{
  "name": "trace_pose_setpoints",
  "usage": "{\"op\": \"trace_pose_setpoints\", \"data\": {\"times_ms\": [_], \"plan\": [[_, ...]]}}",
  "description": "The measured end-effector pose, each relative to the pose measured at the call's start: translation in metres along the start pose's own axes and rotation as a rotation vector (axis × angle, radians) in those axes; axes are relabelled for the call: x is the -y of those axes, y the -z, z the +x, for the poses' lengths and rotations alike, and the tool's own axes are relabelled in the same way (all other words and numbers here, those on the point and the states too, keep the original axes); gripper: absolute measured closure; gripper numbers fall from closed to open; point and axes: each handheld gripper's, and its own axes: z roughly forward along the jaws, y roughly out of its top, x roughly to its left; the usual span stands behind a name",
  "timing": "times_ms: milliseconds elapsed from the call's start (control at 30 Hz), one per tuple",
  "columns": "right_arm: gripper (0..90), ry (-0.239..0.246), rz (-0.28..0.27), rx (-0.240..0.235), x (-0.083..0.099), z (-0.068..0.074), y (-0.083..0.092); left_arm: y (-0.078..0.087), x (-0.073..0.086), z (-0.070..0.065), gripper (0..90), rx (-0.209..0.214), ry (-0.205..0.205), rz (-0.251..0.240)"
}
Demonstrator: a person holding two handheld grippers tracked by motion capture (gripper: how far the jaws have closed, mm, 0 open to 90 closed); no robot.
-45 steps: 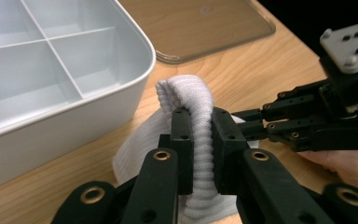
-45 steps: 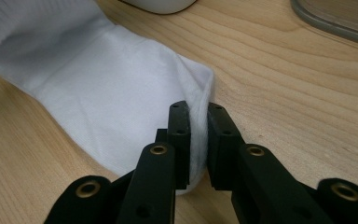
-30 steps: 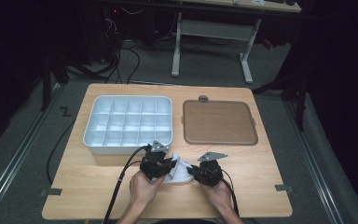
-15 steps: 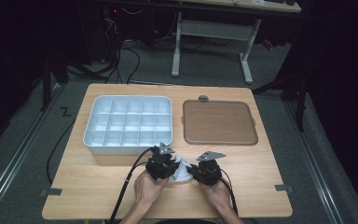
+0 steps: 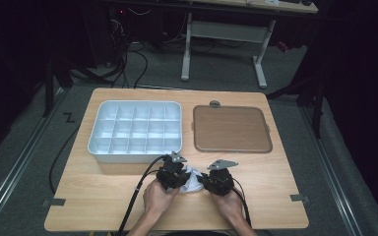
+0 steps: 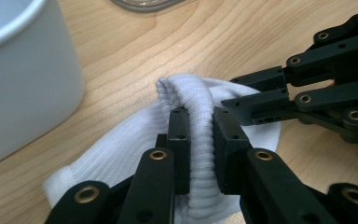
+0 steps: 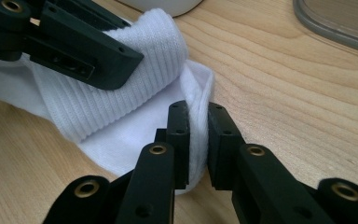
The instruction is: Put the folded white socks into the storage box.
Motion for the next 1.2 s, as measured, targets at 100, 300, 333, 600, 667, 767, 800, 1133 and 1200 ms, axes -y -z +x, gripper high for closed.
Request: {"op": "trace_pose_setpoints", "data": {"times_ms": [100,300,333,600,667,767,800,1133,1200], "plan": [[81.7,-0.003,-0.002,-0.005,0.0,-0.001,0.0,-0.001,-0.001,0.0,76.9,-0.004,0.011,-0.007],[81.5,-0.002,-0.005,-0.007,0.001,-0.002,0.0,0.0,-0.002,-0.001,68.3,0.003,0.017,-0.03],[81.5,-0.002,-0.004,-0.005,0.0,-0.002,0.0,0.0,-0.002,-0.002,66.7,0.005,0.018,-0.034],[80.8,-0.002,-0.007,0.001,0.0,-0.001,0.0,0.01,-0.008,-0.004,55.1,0.055,0.054,-0.047],[78.3,-0.001,-0.007,0.008,0.0,0.0,0.001,0.015,-0.009,-0.007,52.8,0.077,0.057,-0.061],[75.0,0.003,-0.011,0.018,0.001,0.0,0.001,0.023,-0.012,-0.009,50.9,0.097,0.063,-0.088],[74.6,0.004,-0.01,0.021,0.001,0.0,0.001,0.026,-0.013,-0.008,50.5,0.099,0.066,-0.098],[61.6,-0.004,-0.041,0.057,0.002,-0.002,0.014,0.056,-0.01,0.022,50.5,0.022,0.095,-0.186],[61.4,-0.005,-0.051,0.065,0.003,-0.004,0.019,0.062,-0.005,0.028,50.3,0.011,0.101,-0.198]]}}
